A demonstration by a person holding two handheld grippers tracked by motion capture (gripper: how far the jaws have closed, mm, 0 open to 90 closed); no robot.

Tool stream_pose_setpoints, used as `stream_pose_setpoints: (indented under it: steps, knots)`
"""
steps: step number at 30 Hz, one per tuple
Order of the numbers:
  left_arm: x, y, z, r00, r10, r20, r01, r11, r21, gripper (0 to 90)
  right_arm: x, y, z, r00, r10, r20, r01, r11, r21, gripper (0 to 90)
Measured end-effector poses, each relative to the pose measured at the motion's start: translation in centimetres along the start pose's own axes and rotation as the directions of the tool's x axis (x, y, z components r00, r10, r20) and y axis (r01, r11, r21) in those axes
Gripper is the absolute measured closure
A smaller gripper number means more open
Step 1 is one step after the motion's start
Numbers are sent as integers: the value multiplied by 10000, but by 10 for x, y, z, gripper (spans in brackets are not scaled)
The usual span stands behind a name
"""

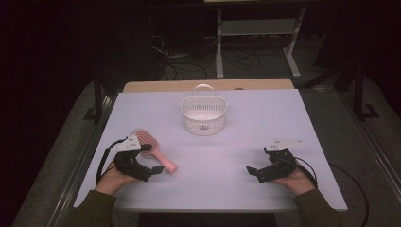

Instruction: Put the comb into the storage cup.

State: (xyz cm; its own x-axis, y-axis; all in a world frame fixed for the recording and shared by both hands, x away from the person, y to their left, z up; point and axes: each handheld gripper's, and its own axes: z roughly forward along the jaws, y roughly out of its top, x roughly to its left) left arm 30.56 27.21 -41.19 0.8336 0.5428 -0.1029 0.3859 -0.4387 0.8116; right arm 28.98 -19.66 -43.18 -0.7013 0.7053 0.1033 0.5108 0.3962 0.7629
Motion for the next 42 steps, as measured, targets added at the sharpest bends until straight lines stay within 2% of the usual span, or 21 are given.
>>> stream_pose_setpoints:
  steps: [5, 11, 19, 20, 27, 42]
  knots:
    - [1, 1, 0, 9999, -110, 3, 110, 9999, -25, 0, 0, 0, -1, 10000, 56, -42, -56, 10000, -78, 0]
    - [3, 3, 1, 9998, -102, -152, 103, 9999, 50, 1, 1, 0, -2, 9999, 30, -118, -31, 9999, -150, 0]
    - [6, 3, 1, 9999, -69, -153, 70, 9999, 76, 2, 2, 4, -3, 9999, 24, -154, -28, 9996, -285, 0]
    - [6, 4, 0, 9998, -155, -142, 154, 9999, -58, 3, 2, 4, -3, 9999, 20, -160, -25, 9995, -300, 0]
    - [9, 6, 1, 9997, -230, -45, 229, 9996, -160, 2, 3, 5, -1, 9999, -17, -147, 13, 9997, -257, 0]
    - [6, 17, 8, 9997, -197, 134, 201, 9994, -298, 2, 3, 6, -4, 10000, 34, -93, -39, 9989, -474, 0]
